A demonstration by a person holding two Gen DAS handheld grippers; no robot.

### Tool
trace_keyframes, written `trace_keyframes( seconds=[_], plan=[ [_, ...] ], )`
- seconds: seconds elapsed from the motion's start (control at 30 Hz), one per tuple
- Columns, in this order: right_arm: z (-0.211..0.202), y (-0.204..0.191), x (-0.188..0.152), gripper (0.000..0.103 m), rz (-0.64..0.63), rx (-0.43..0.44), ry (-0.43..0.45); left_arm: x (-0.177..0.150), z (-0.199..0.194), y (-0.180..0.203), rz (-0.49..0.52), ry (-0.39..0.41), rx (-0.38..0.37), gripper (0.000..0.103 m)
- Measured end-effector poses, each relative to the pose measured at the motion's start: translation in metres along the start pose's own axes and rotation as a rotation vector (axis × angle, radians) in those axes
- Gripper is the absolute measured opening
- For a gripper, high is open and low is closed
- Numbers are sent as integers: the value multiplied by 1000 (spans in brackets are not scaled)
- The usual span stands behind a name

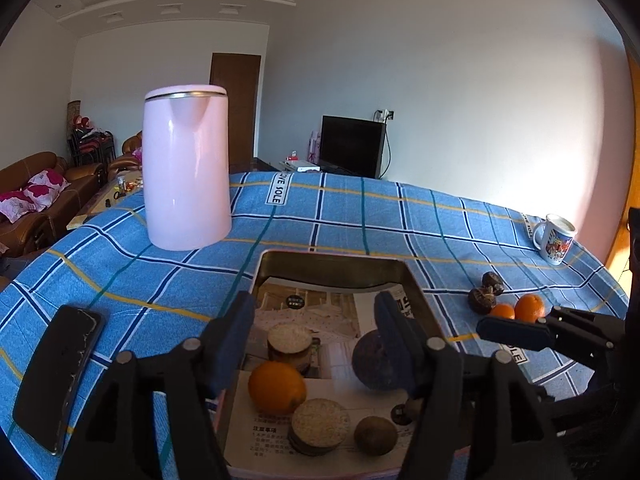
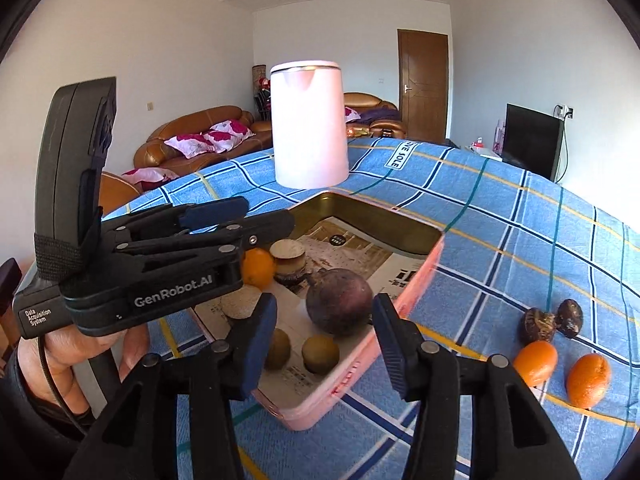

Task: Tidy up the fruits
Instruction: 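Carry the orange and yellow-green fruit into the tin box and open both tools, then grasp an orange with the left tool while the right tool grasps another orange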

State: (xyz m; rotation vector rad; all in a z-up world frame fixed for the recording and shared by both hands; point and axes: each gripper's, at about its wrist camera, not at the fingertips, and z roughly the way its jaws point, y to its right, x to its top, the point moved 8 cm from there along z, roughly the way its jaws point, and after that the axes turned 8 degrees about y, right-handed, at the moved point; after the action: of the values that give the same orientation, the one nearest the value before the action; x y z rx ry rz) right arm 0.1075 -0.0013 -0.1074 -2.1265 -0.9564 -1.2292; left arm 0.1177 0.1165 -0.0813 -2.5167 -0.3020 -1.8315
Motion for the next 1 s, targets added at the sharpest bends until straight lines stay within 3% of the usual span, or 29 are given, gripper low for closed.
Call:
trace_keyframes(
  seconds=[0.2,0.27,0.4,0.73,0.8,1.0],
  plan=[
    [-47,91,2,60,66,-240,46,15,-5,54,66,24,-89,73],
    [-56,128,-3,60,103,-355,31,16,-2,76,93,17,-125,76],
    [-61,171,-20,60,156,-448,-45,10,12,116,112,-36,-213,77],
    [-36,196,-56,60,257,-396,-209,-23,50,167,188,-160,-257,77],
    [-38,197,-58,50,276,-390,-209,-27,56,170,198,-176,-249,77],
    [-56,212,-57,48,359,-418,-132,-38,71,190,196,-244,-298,76]
  ],
)
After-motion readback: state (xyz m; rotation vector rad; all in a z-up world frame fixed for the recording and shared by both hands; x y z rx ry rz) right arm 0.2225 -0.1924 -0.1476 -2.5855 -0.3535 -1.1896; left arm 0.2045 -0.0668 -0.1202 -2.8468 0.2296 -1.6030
